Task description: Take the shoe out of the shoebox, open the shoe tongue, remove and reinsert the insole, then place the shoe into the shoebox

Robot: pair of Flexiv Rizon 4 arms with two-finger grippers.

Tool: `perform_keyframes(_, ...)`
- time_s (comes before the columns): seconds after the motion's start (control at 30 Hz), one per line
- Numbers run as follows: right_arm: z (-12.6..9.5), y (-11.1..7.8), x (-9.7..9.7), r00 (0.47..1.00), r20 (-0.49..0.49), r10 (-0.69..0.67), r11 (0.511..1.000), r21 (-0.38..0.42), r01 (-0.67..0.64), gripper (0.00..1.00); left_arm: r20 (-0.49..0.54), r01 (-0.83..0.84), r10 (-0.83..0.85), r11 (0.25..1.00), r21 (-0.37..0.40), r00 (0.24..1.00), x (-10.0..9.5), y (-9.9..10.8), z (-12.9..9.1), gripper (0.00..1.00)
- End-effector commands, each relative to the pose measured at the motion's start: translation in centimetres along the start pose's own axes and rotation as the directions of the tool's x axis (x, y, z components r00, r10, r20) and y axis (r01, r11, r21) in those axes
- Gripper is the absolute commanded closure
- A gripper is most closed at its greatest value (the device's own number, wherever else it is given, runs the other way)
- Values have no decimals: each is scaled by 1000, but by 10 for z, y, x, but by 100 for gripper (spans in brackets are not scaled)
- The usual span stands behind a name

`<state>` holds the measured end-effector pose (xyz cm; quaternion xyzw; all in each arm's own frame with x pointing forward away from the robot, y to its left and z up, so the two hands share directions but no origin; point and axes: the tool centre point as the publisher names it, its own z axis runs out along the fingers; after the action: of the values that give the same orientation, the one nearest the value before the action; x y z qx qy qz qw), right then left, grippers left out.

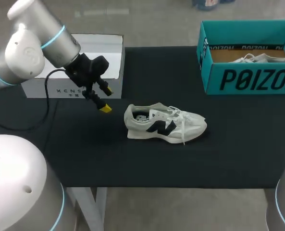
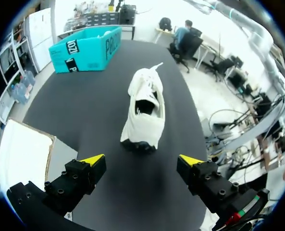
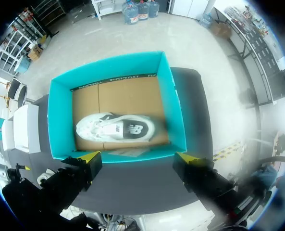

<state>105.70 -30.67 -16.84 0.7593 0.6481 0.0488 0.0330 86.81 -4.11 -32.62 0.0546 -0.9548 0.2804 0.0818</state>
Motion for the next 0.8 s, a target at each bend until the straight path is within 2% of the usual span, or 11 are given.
perform_keyframes(0.03,0,0,0,1000,0,1,1000,-1,-1,0,31,110,-115,984,143,993,8,17,14,0)
perform_keyframes(0.1,0,0,0,1000,0,1,1000,-1,-1,0,0,87,-88,980,178,996,6,21,19,0)
perform_keyframes(0.23,0,0,0,1000,0,1,1000,-1,-1,0,-86,-57,81,967,249,993,5,21,28,0)
perform_keyframes(0.47,0,0,0,1000,0,1,1000,-1,-1,0,-100,-212,231,962,172,968,10,2,33,0)
perform_keyframes(0.53,0,0,0,1000,0,1,1000,-1,-1,0,-91,-231,247,960,161,965,13,-3,31,0)
perform_keyframes(0.7,0,0,0,1000,0,1,1000,-1,-1,0,-48,-248,252,965,80,966,26,-15,30,0)
perform_keyframes(0.8,0,0,0,1000,0,1,1000,-1,-1,0,-48,-248,252,965,80,966,26,-15,30,0)
